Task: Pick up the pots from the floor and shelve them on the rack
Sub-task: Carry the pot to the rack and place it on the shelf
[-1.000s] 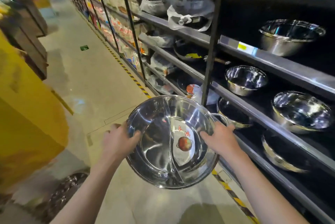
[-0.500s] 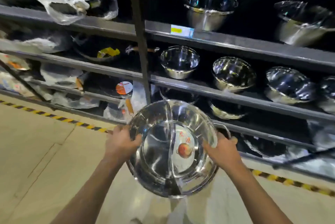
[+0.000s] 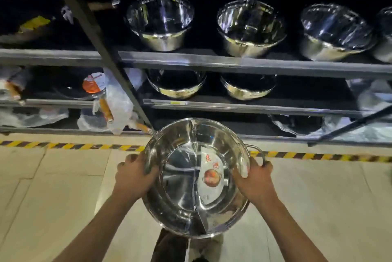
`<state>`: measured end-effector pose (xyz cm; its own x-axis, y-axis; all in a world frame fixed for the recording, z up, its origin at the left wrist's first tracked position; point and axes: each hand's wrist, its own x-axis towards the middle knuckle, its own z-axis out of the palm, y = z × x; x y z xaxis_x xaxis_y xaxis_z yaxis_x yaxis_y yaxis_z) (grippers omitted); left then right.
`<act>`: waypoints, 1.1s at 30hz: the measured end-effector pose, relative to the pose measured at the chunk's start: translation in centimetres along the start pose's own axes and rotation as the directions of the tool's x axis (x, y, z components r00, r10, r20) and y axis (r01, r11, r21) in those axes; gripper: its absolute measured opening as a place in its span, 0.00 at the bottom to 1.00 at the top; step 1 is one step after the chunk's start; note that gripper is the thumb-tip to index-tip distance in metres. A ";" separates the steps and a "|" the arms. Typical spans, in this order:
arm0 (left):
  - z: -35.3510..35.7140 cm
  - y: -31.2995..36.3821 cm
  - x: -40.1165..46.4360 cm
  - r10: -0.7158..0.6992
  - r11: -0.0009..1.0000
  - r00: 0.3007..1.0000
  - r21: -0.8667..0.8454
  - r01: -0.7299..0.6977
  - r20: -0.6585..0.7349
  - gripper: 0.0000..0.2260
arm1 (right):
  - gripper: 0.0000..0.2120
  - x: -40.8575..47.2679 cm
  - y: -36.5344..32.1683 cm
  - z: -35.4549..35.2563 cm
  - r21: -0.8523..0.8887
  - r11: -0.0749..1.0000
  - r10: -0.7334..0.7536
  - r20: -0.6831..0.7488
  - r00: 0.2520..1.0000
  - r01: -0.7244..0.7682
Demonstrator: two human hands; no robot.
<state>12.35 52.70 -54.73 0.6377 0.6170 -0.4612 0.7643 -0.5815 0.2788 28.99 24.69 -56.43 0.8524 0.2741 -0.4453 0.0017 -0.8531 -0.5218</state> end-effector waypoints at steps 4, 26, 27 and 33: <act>8.3 -2.7 8.7 -0.013 0.999 1.000 0.038 0.013 0.005 0.28 | 0.26 7.8 3.8 8.0 -0.037 0.999 0.021 0.017 1.000 -0.020; 33.6 -6.8 46.1 0.037 0.999 0.929 0.021 -0.032 -0.368 0.25 | 0.20 43.1 11.3 32.6 -0.075 0.995 -0.085 -0.231 0.969 0.069; 33.5 -6.6 46.7 0.039 0.999 0.930 0.001 -0.042 -0.367 0.24 | 0.19 43.5 11.1 32.8 -0.078 0.995 -0.073 -0.244 0.967 0.055; 31.5 -6.9 47.4 0.131 0.979 0.900 -0.091 -0.185 -0.416 0.27 | 0.14 45.3 9.3 32.7 -0.100 0.995 -0.049 -0.251 0.967 0.024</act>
<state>34.25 69.25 -105.03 0.7140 0.6996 -0.0278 0.6388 -0.6346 0.4349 50.51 43.66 -105.19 0.9552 0.1954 -0.2224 0.0749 -0.8863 -0.4571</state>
